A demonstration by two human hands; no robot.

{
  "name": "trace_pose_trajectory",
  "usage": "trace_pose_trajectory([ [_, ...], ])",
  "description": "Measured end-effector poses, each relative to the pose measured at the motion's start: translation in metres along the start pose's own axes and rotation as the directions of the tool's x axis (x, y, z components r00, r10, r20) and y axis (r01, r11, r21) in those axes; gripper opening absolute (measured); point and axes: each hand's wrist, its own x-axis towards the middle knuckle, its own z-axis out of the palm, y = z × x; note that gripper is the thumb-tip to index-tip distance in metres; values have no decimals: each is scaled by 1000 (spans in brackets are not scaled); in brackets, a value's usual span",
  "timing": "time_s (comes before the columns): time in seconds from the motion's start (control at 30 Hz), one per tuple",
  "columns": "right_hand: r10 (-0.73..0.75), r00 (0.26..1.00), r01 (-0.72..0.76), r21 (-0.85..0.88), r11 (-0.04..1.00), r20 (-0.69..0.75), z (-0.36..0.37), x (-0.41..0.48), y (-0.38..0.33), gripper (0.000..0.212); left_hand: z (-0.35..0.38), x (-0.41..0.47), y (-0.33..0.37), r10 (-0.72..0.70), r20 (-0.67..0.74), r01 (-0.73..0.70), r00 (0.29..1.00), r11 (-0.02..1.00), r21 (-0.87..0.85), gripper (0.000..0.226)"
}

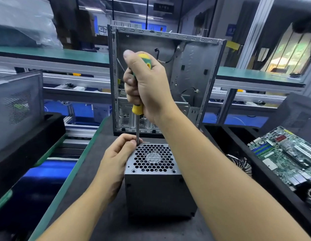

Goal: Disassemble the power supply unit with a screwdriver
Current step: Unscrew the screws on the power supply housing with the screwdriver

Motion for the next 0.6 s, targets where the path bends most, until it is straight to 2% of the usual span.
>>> trace_pose_trajectory([
  [0.1,20,999,-21,-19,1000,-40,0,1,-2,32,1,-2,3,3,-1,-3,1000,1000,4,21],
  [0.27,8,986,-31,134,991,169,-9,-6,-5,35,3,-1,2,-8,-6,8,1000,999,-37,23],
  [0.43,53,989,-77,177,981,140,-17,-8,-8,32,8,-8,-1,-36,-11,34,999,991,-128,27],
  [0.47,44,988,-69,168,983,148,-16,-8,-7,32,9,-5,-1,-41,1,41,999,993,-110,25],
  [0.53,30,982,-58,144,988,188,-10,-7,-3,31,2,4,-6,-24,113,32,993,997,-69,29],
  [0.6,23,970,-49,100,994,244,-4,-5,-1,29,-3,15,-8,-90,120,112,989,975,-192,39],
])
